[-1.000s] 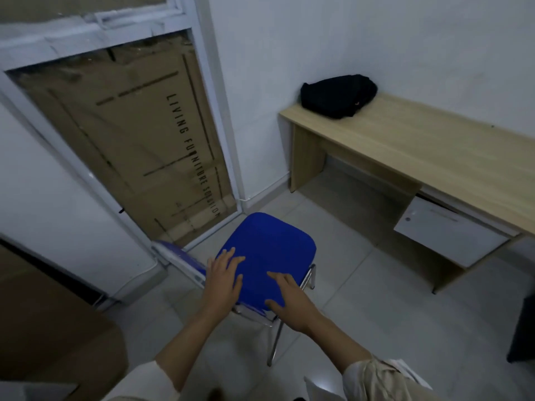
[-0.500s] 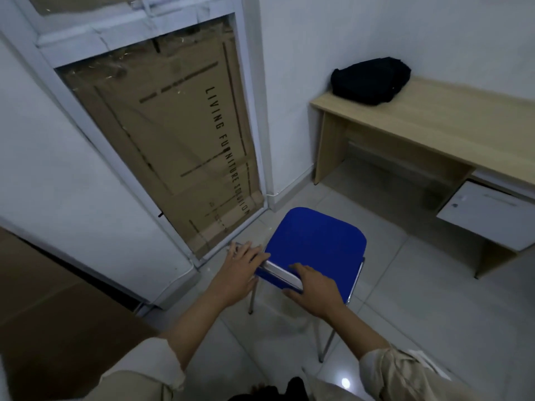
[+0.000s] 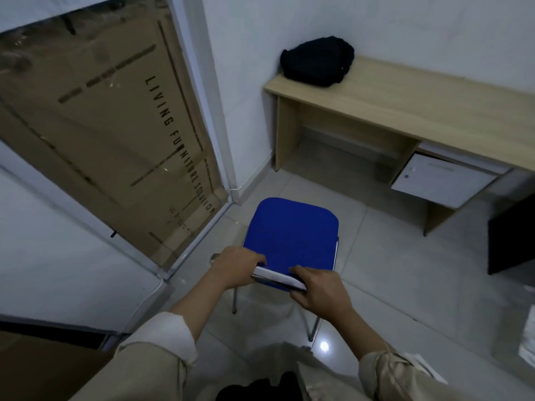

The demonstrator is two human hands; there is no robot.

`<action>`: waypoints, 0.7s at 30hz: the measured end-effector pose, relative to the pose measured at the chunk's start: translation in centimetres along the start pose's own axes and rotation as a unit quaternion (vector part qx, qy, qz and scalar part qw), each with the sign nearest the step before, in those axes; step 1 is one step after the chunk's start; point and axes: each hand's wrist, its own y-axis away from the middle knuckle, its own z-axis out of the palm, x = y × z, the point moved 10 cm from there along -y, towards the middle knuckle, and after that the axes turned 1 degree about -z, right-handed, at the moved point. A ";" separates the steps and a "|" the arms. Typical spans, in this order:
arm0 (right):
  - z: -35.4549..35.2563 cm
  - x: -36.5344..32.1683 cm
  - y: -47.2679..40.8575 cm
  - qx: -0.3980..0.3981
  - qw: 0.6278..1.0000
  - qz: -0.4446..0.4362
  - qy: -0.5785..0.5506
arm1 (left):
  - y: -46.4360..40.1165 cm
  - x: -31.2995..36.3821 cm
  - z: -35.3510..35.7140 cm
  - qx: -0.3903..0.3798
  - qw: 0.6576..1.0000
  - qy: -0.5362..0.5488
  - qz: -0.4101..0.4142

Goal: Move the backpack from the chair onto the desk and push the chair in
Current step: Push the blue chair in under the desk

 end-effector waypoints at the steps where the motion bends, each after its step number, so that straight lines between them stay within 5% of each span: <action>1: -0.1 0.0 -0.2 0.001 1.000 -0.001 0.008 | -0.3 0.0 -0.2 0.006 1.000 -0.002 0.011; 12: -0.1 1.6 -6.7 -0.004 1.000 0.018 0.014 | -5.9 -4.6 -2.6 0.003 1.000 0.017 0.017; 21: -2.7 10.1 -12.7 -0.005 0.996 0.051 0.072 | -15.3 -4.4 -5.3 0.023 0.998 0.006 0.064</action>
